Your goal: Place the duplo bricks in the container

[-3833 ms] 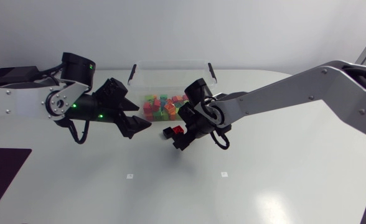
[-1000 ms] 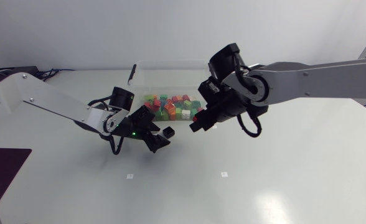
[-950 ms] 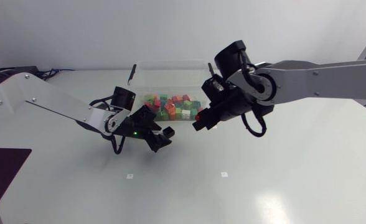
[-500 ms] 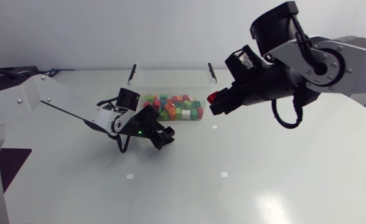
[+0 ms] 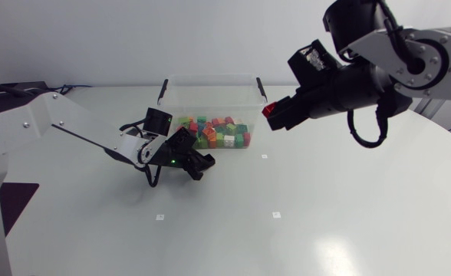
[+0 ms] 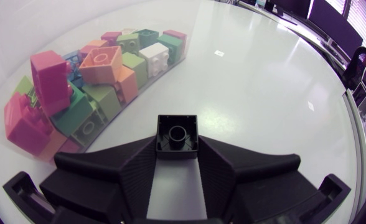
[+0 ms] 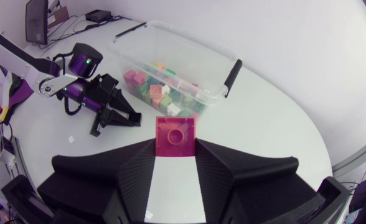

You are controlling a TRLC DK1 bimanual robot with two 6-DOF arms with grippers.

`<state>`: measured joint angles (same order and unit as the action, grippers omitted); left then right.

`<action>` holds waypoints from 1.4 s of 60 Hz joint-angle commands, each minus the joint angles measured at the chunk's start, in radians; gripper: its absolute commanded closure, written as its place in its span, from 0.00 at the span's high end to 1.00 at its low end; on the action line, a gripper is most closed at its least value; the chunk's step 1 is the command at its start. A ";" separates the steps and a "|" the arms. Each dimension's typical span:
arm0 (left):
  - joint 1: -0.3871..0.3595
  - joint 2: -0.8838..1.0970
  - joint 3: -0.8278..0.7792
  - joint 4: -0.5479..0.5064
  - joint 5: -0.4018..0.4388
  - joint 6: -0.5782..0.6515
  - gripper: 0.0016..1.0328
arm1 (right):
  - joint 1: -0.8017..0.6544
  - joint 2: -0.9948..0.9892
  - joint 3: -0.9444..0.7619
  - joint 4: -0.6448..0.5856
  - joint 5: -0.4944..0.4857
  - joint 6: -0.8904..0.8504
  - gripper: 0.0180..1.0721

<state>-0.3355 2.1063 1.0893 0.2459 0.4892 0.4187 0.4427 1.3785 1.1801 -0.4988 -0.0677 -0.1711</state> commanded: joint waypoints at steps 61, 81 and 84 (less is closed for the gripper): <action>0.043 -0.572 -0.057 -0.453 -0.031 0.058 0.22 | -0.012 0.456 0.440 0.140 -0.069 0.019 0.32; 0.087 -0.603 0.106 -0.576 -0.032 0.066 0.22 | -0.015 0.648 0.581 0.155 -0.067 0.018 0.32; 0.092 -0.600 0.127 -0.583 -0.032 0.066 0.22 | -0.015 0.666 0.598 0.155 -0.067 0.018 0.32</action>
<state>-0.2565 1.5227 1.1648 -0.3183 0.4595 0.4721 0.4355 1.9984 1.7382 -0.3576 -0.1314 -0.1749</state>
